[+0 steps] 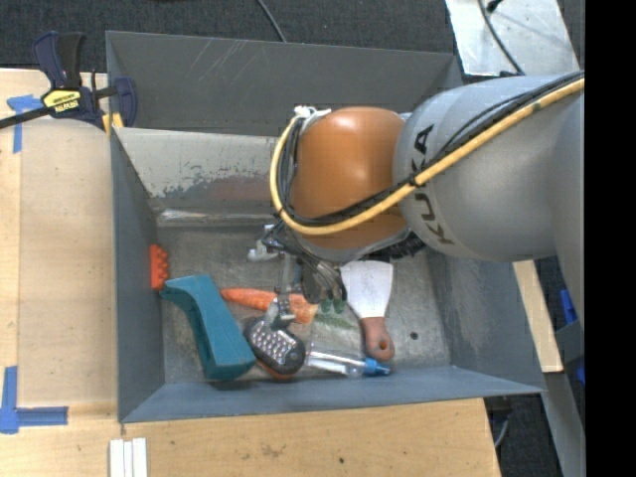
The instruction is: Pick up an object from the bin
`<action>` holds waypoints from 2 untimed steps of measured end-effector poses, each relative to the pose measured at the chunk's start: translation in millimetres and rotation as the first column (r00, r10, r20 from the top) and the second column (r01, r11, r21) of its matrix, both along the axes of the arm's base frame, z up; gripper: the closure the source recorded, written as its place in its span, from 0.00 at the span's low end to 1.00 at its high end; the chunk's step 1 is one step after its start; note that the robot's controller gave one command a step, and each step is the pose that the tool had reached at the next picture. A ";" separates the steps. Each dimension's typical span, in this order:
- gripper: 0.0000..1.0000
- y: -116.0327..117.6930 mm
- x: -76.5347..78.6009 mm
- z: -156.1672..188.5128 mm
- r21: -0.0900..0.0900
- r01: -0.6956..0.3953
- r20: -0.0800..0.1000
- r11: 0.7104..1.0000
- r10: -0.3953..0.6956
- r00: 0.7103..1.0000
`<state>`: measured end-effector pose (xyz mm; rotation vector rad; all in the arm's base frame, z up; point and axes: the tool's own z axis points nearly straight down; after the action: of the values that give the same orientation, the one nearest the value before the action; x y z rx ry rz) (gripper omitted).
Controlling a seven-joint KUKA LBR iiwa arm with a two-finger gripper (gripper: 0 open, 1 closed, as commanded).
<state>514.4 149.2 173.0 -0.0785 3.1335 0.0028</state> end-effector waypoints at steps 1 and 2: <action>0.00 -72.0 -3.1 -13.2 -0.004 0.002 -0.008 1.000 -0.002 1.000; 0.00 -68.5 5.6 -12.7 -0.002 -0.050 -0.004 0.999 0.050 0.999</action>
Offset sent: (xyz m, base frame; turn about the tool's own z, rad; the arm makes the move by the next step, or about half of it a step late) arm 0.0052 -0.0683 -0.0130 -0.0506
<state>520.0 80.8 160.3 -0.1567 3.1342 0.0004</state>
